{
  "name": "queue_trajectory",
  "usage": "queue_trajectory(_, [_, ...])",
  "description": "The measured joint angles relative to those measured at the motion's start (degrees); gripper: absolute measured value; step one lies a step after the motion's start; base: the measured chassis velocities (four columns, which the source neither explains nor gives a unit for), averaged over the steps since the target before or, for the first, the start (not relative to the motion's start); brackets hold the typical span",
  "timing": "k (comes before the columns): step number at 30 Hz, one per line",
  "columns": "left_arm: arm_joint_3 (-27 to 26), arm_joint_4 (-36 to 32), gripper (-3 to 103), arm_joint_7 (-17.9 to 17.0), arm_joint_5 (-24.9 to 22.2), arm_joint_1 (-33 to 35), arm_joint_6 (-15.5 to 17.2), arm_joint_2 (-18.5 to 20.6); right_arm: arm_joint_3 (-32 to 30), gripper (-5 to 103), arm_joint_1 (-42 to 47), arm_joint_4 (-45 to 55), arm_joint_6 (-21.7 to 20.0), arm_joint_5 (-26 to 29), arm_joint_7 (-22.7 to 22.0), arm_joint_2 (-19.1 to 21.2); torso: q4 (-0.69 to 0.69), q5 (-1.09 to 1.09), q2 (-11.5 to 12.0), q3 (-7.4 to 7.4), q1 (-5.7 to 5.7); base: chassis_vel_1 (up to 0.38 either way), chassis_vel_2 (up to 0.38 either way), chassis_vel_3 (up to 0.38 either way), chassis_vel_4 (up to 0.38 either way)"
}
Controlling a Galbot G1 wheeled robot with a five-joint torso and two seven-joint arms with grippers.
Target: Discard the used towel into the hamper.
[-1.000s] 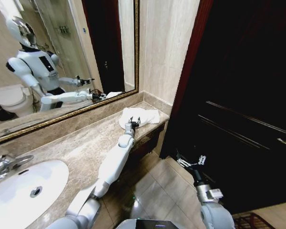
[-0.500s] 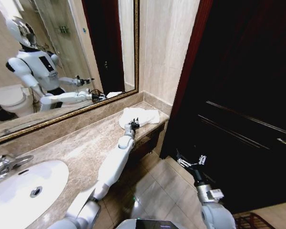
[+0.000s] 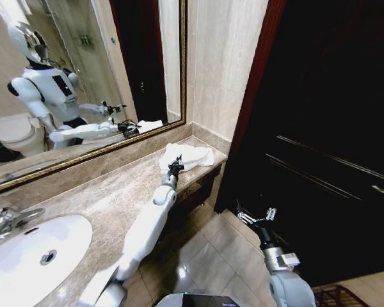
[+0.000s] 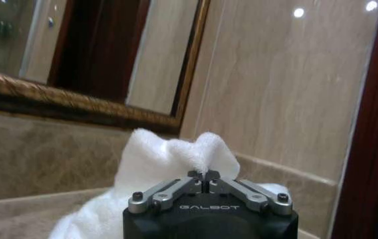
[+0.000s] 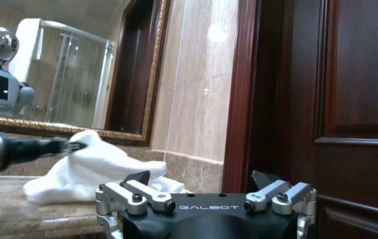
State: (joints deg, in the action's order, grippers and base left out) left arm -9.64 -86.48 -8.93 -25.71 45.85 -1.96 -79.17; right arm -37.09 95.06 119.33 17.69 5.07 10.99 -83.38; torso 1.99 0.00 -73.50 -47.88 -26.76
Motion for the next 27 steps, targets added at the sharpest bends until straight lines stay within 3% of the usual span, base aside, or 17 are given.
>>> queue_trajectory(6, [-3.6,-8.8,0,0.7,4.2,8.5,-2.3,1.3,-0.1,100,0.2,0.6,0.3,1.8,-0.3,-0.2,0.0,-0.01,0.0,0.0,0.0,0.0,0.0,0.0,0.0])
queue_trajectory(13, [-6.7,-19.3,0,2.2,7.6,18.3,-2.4,0.9,-1.4,100,1.5,1.7,2.3,4.5,-2.3,-0.4,-0.01,0.0,0.0,0.0,0.0,0.0,0.0,0.0,0.0])
queue_trajectory(15, [-8.0,-25.3,0,3.4,9.0,23.6,-2.1,1.0,-1.7,100,2.1,2.5,3.1,5.6,-3.0,-0.8,0.0,-0.01,0.0,0.01,0.01,0.0,0.0,0.0,0.0])
queue_trajectory(19, [-10.2,-31.5,0,5.4,11.6,29.9,-2.3,0.2,-1.8,100,2.9,2.8,5.1,6.0,-2.3,-0.9,0.01,-0.01,0.0,0.0,0.0,0.0,0.0,0.0,0.0])
queue_trajectory(27, [-14.2,-41.4,0,8.4,14.6,39.6,-2.6,-0.2,-1.7,100,2.9,5.0,5.3,6.7,-2.1,-1.1,0.0,0.01,0.0,0.01,0.01,-0.024,-0.025,-0.028,-0.026])
